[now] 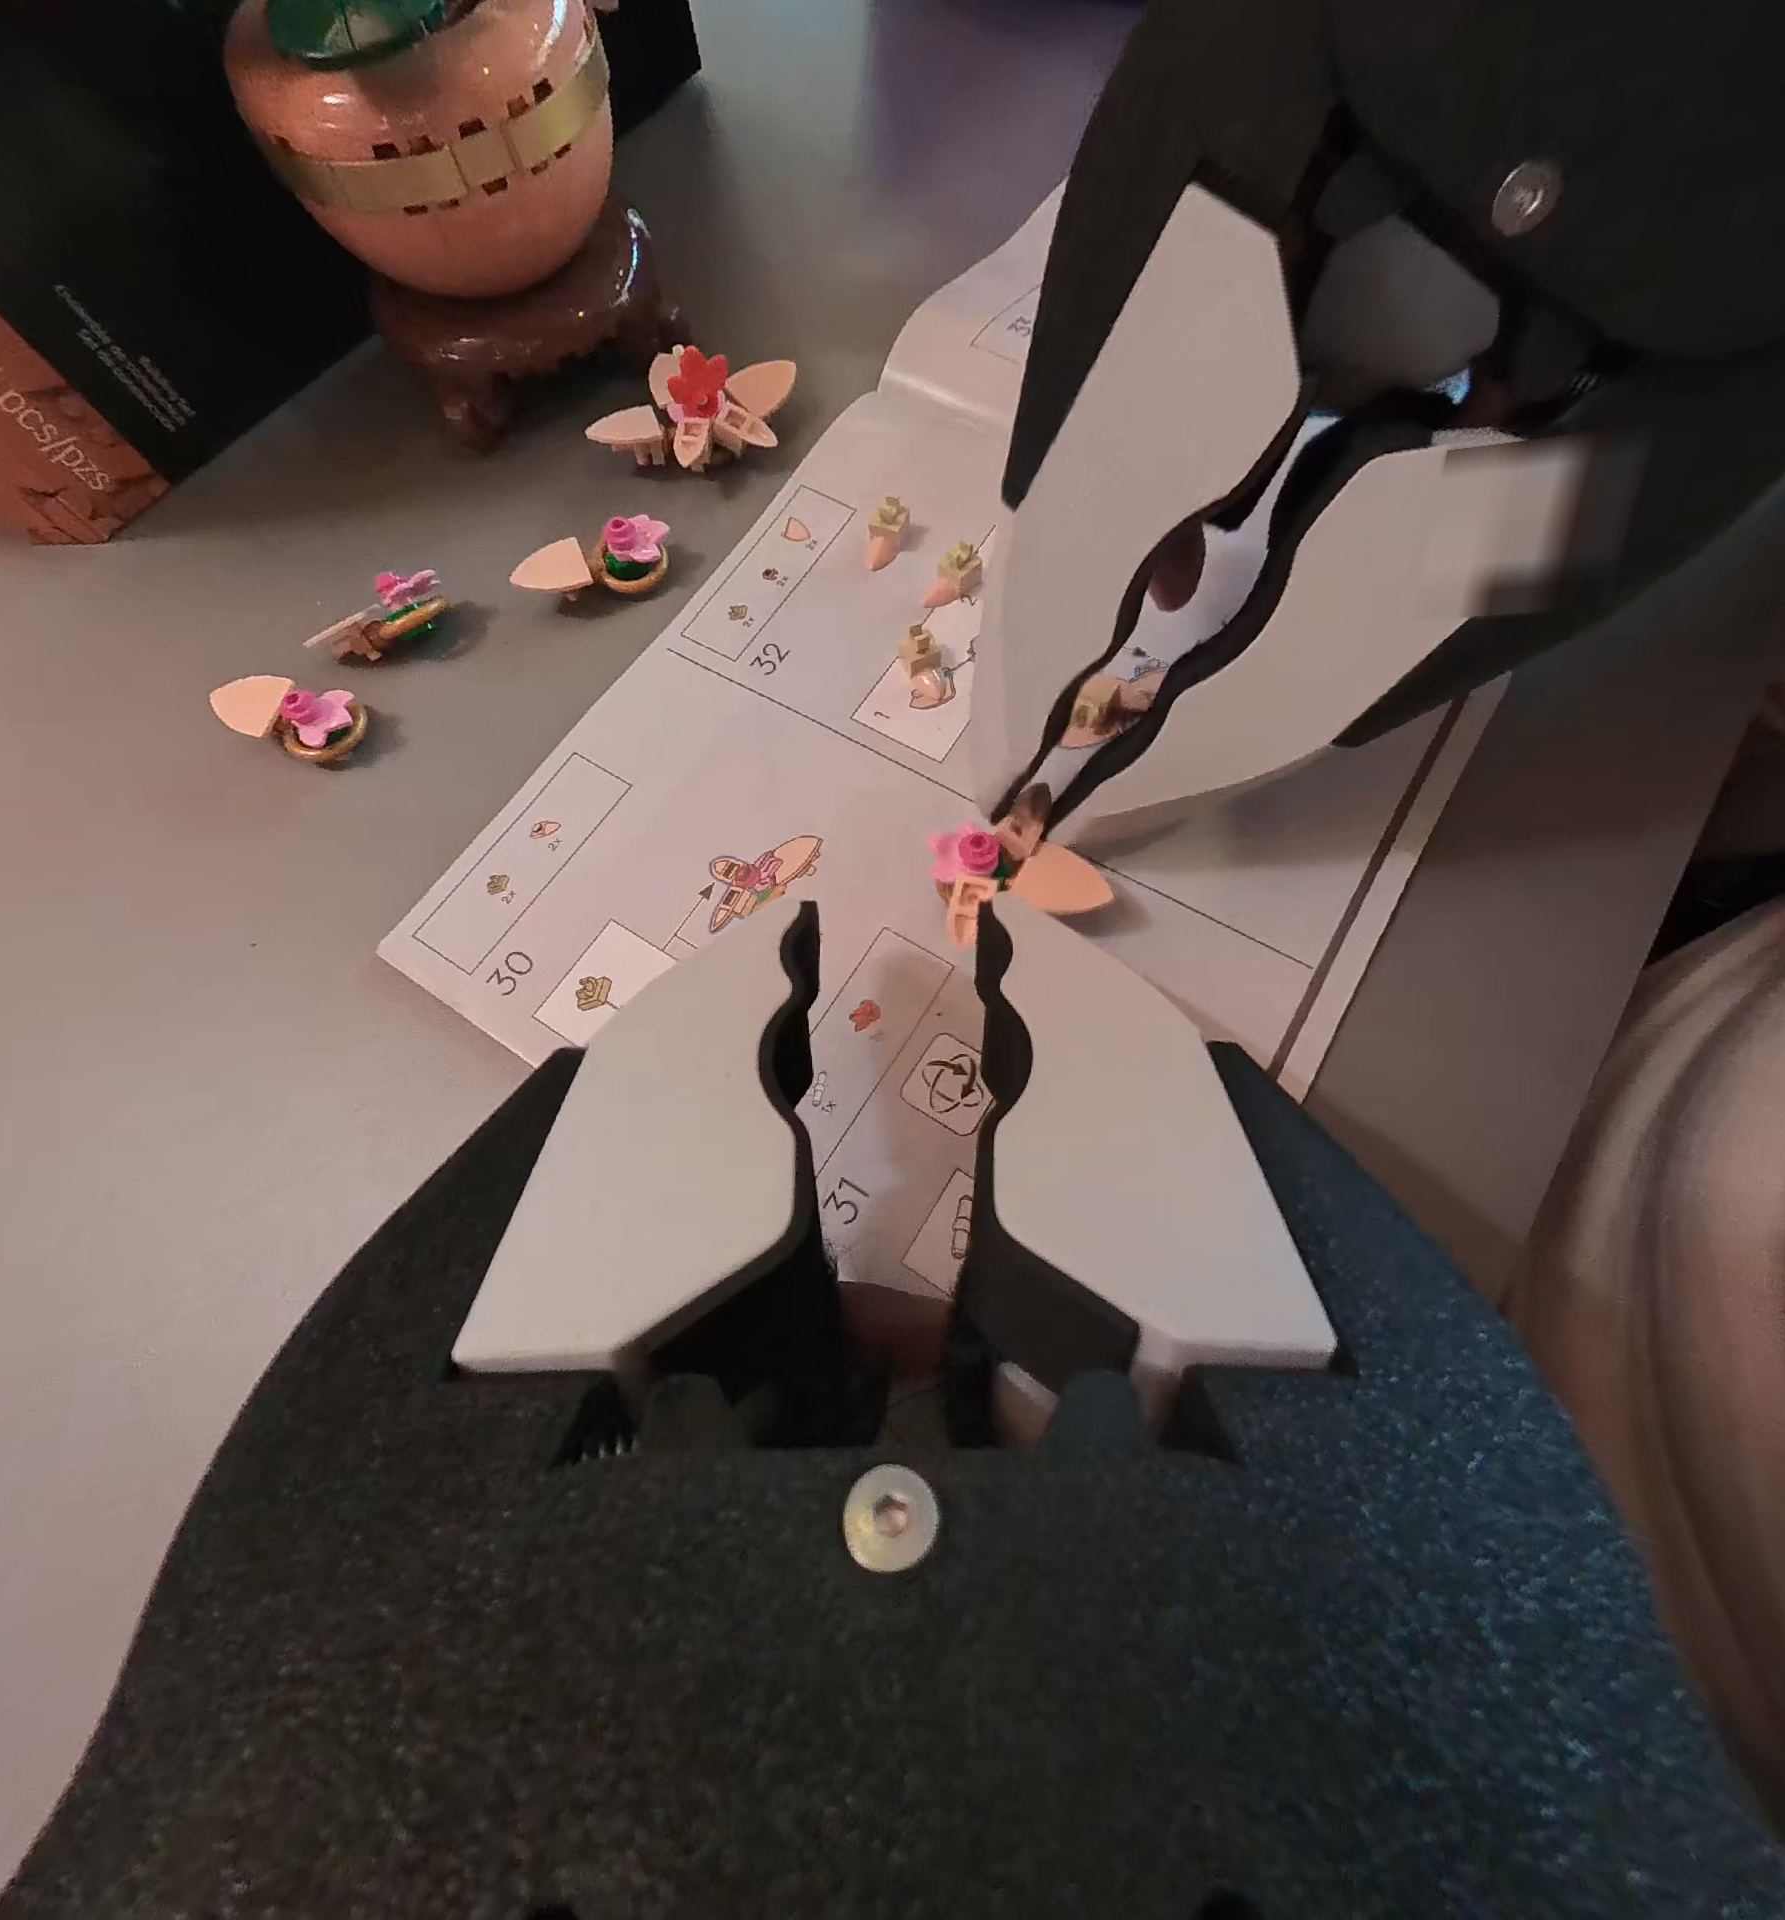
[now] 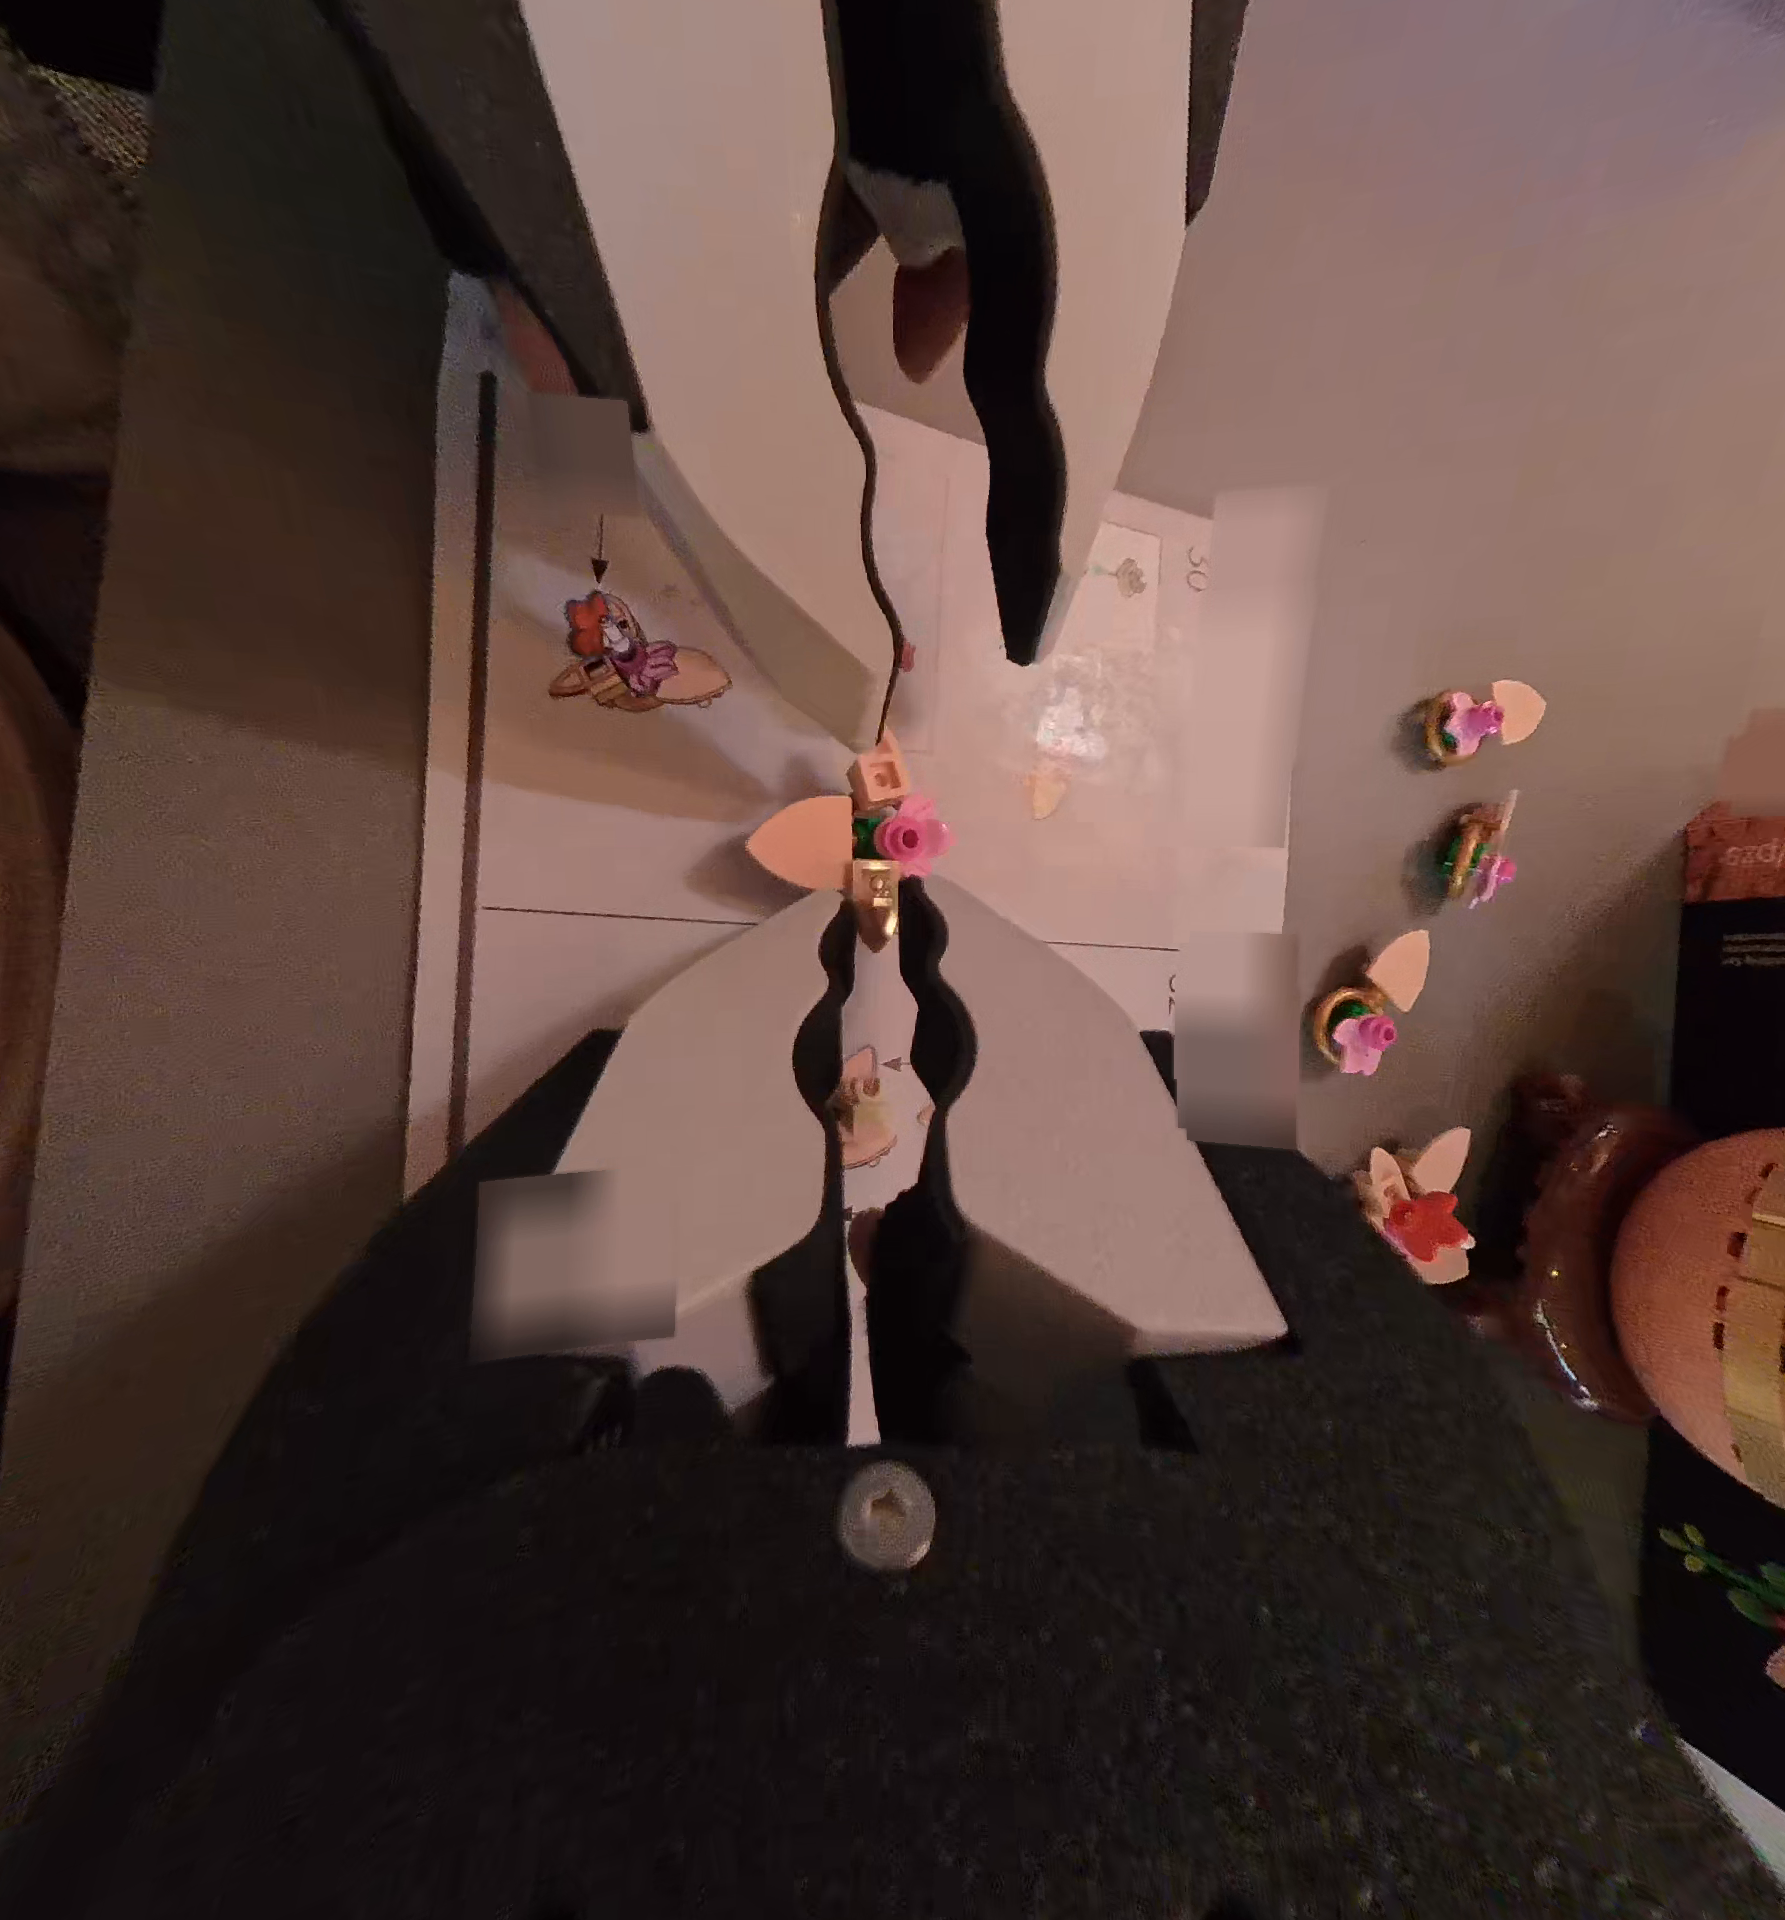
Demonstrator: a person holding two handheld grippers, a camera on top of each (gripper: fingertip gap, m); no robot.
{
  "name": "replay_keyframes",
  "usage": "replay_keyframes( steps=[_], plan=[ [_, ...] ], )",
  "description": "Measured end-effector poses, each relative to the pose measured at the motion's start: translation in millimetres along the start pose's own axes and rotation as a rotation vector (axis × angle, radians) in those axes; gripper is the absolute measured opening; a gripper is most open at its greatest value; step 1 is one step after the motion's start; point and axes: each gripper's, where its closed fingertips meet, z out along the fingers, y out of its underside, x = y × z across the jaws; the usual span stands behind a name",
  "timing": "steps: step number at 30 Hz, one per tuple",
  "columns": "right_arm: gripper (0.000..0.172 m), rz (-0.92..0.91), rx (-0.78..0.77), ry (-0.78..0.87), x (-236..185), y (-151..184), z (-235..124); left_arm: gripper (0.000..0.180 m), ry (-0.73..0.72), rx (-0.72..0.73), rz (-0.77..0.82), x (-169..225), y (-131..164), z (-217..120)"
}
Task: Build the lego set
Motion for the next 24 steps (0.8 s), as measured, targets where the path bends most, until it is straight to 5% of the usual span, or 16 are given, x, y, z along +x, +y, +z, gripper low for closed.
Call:
replay_keyframes(
  steps=[17,20,24],
  plan=[
    [0.053,0.324,0.18,-0.204,-6,-8,-15,0.031,-0.002,0.118,-0.04,-23,-13,-8],
    [0.049,0.465,0.267,-0.125,26,4,-31,0.032,-0.032,0.175,-0.049,-35,-24,-10],
    [0.038,0.751,0.249,0.115,91,65,-47,0.032,-0.071,0.193,-0.047,-52,-30,-4]
  ],
)
